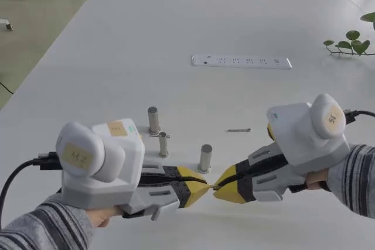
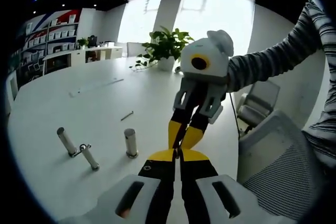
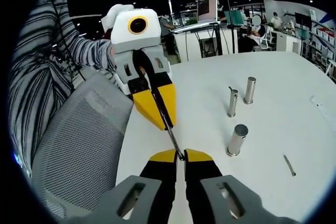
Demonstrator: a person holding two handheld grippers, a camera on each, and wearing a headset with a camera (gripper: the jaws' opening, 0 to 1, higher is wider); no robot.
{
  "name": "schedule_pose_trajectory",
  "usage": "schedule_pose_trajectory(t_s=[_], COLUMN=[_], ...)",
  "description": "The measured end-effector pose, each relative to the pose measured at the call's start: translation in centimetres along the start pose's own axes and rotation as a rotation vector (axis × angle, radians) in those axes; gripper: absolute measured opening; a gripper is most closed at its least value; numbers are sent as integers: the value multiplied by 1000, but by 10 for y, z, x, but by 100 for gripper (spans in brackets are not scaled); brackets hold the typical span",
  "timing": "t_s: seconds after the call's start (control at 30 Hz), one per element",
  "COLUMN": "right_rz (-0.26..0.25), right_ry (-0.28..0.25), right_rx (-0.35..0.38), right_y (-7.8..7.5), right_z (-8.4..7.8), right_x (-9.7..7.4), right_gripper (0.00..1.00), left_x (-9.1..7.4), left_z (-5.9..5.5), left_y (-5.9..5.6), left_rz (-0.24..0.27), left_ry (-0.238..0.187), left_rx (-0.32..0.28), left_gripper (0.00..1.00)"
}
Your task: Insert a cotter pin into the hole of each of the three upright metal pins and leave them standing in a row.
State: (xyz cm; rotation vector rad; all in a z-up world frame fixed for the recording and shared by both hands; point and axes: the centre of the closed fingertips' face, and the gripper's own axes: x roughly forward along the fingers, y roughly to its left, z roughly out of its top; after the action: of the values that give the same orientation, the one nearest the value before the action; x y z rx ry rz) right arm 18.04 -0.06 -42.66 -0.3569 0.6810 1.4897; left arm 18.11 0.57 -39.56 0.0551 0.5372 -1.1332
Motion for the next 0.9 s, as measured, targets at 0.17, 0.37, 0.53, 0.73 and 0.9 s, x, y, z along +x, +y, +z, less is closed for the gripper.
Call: schedule_pose_trajectory(t_s=[0.17,0.37,0.53,0.73,0.9], right_rz=[-11,-20,-16,-24,-49], right_ry=[22,77,117,144,175], right_rx=[-60,-151,-209,-239,-261], right_y=[-2,-3,-1,-3,-10], right_z=[0,-3,-7,-9,-12], right_x=[-2,-2,-1,-2,-4], right_gripper=[0,0,0,0,0], left_x=[1,4,5,6,7], left_z=[0,-2,-5,-7,-6], left_y=[1,3,4,8,17], left_rz=[11,30,42,57,108], left_ry=[1,10,20,24,10], left_rx=[2,18,23,28,35], left_gripper=[0,0,1,5,19])
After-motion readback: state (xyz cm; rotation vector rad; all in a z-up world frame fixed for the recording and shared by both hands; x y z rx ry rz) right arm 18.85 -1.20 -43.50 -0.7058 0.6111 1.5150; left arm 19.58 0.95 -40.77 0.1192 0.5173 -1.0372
